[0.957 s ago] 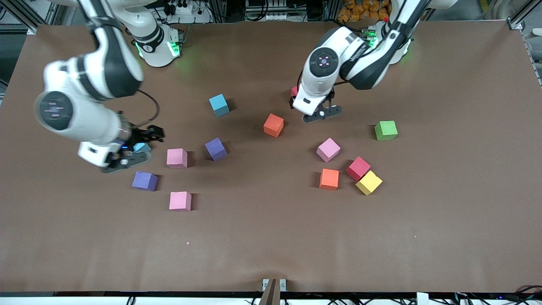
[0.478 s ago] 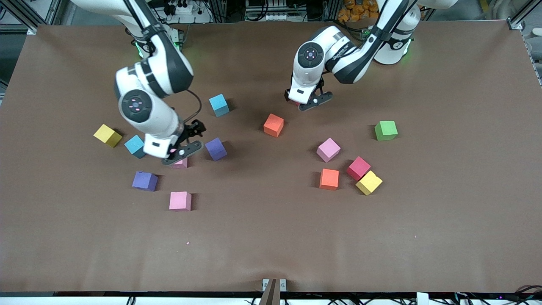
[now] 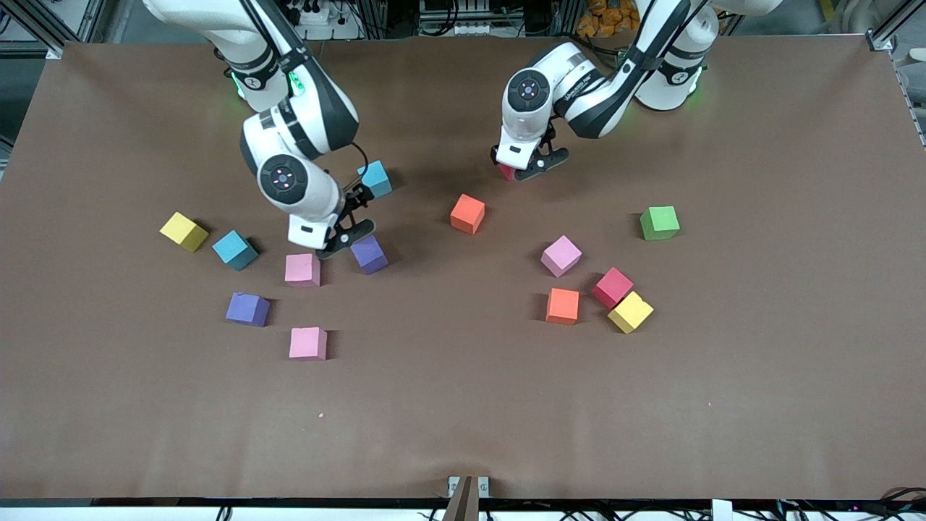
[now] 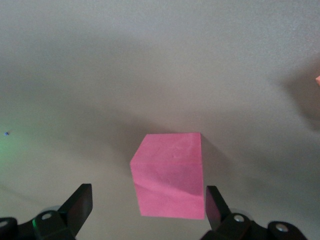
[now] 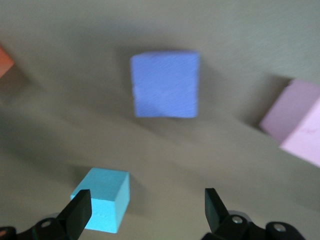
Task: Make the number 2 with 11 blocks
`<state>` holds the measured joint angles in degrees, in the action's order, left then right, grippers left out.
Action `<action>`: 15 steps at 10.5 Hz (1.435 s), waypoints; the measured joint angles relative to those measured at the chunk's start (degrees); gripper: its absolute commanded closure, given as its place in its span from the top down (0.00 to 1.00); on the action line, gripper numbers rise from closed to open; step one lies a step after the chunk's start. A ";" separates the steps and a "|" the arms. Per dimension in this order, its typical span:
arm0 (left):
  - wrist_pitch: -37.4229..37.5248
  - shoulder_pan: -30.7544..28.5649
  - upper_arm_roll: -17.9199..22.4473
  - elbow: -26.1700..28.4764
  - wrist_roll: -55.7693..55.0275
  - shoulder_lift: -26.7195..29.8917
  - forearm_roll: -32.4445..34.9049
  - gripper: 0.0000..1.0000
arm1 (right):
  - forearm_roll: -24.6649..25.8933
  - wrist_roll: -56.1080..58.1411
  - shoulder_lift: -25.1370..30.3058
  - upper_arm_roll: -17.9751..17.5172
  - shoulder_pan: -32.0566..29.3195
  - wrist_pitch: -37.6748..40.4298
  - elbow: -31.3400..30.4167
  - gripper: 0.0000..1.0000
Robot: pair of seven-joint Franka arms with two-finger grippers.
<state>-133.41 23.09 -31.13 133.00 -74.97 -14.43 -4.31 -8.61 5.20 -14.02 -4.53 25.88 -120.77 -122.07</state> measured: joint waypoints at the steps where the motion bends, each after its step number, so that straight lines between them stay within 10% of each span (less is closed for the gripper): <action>1: -0.80 -0.05 0.00 0.07 -0.23 -0.33 0.00 1.00 | -1.27 0.00 0.16 -0.32 1.59 -3.49 -2.78 1.00; 8: -8.13 0.59 -0.24 2.07 -3.00 -3.99 0.00 1.00 | -6.96 -0.07 1.60 -0.56 6.38 -12.97 -12.91 1.00; 11: -8.32 0.90 -0.24 2.13 -3.00 -4.92 0.00 0.32 | -7.28 -0.08 2.33 -0.58 7.90 -13.00 -13.58 1.00; 15: -8.85 1.17 -0.53 0.76 -2.92 -5.41 3.32 0.13 | -7.35 -0.11 2.64 -0.59 9.60 -16.53 -16.33 1.00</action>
<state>-142.26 24.26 -31.66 133.76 -77.89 -19.85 -0.99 -15.96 5.09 -11.38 -5.13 35.48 -137.31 -138.40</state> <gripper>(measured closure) 0.392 0.000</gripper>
